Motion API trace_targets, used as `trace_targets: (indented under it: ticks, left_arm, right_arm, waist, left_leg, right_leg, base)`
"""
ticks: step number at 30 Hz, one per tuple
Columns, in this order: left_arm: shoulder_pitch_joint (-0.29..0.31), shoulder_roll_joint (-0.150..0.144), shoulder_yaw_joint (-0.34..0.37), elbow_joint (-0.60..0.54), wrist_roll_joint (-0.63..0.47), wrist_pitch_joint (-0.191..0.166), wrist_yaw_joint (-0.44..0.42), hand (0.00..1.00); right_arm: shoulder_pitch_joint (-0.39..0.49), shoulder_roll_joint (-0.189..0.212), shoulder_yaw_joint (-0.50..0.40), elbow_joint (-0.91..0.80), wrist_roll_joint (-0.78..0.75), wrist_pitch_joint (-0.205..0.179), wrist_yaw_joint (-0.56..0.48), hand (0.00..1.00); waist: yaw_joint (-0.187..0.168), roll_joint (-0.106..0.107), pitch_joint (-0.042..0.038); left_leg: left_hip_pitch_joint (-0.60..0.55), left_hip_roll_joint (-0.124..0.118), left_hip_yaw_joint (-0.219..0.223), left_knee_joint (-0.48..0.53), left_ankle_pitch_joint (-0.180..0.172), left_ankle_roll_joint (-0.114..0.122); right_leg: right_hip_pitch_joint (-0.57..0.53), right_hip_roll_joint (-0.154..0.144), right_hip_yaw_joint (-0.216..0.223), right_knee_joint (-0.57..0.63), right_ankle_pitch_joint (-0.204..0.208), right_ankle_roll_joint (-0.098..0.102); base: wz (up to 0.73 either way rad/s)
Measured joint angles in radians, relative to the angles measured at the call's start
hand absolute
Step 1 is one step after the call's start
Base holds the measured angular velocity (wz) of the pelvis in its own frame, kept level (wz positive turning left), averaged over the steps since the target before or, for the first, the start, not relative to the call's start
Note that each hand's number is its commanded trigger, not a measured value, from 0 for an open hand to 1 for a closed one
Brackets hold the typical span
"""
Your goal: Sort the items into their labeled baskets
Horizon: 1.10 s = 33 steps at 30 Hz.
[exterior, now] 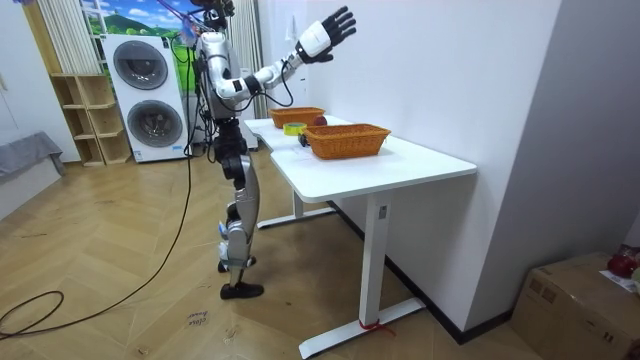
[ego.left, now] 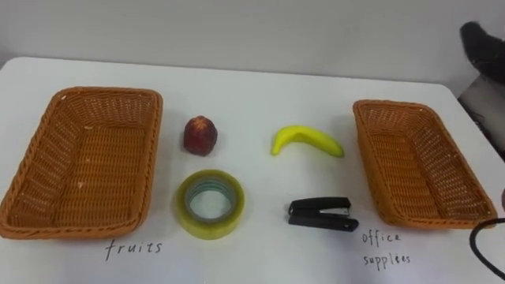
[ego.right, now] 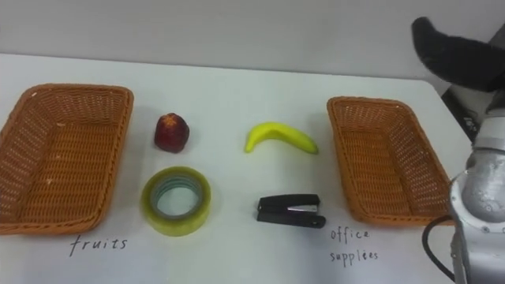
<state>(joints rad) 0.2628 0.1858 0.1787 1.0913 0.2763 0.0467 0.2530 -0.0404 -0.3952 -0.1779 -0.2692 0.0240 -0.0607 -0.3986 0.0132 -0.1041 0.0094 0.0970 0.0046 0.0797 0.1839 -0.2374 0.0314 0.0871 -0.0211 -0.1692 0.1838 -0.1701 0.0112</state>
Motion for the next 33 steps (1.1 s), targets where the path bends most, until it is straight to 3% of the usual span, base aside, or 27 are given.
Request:
trace_targets:
  ticks: [8, 15, 23, 28, 33]
  left_arm:
    - [-0.011, -0.001, -0.01, -0.013, 0.0, -0.011, 0.002, 0.0]
    - [-0.027, 0.001, -0.047, -0.013, 0.001, -0.022, 0.002, 0.0]
    - [-0.026, 0.009, -0.08, -0.012, 0.001, -0.024, 0.006, 0.0]
    - [-0.021, 0.009, -0.085, -0.012, 0.0, -0.024, 0.003, 0.0]
    - [-0.021, 0.013, -0.083, -0.013, 0.001, -0.024, -0.008, 0.0]
  right_arm:
    - [0.0, 0.0, 0.011, 0.002, -0.071, 0.001, 0.096, 0.0]
    - [0.0, 0.0, 0.055, 0.004, -0.075, 0.001, 0.205, 0.0]
    - [0.004, 0.0, 0.124, 0.025, -0.117, 0.001, 0.326, 0.0]
    - [0.008, 0.001, 0.157, 0.078, -0.115, 0.031, 0.426, 0.0]
    - [0.008, 0.001, 0.158, 0.078, -0.153, 0.034, 0.486, 0.0]
  waist:
    - [0.018, 0.016, -0.005]
    - [0.021, 0.001, -0.011]
    - [0.022, -0.009, -0.0093]
    - [0.024, -0.013, -0.0075]
    - [0.032, -0.023, -0.0087]
  left_leg:
    - [-0.002, 0.0, -0.001, -0.002, 0.0, 0.0]
    - [0.0, 0.002, -0.001, 0.004, 0.002, 0.002]
    - [0.003, 0.001, 0.0, -0.001, 0.002, 0.003]
    - [0.002, 0.001, -0.001, 0.0, 0.002, 0.003]
    - [0.002, 0.0, -0.003, 0.005, 0.002, 0.003]
  right_leg:
    - [-0.003, -0.001, -0.006, 0.0, 0.0, 0.0]
    - [0.003, -0.007, -0.022, 0.0, 0.0, 0.0]
    - [0.01, -0.009, -0.026, 0.0, 0.0, 0.0]
    - [0.009, -0.009, -0.026, 0.0, 0.0, 0.0]
    - [0.009, -0.008, -0.026, 0.0, 0.0, 0.0]
  base:
    - [0.0]
    - [0.0]
    - [0.0]
    - [0.0]
    - [0.0]
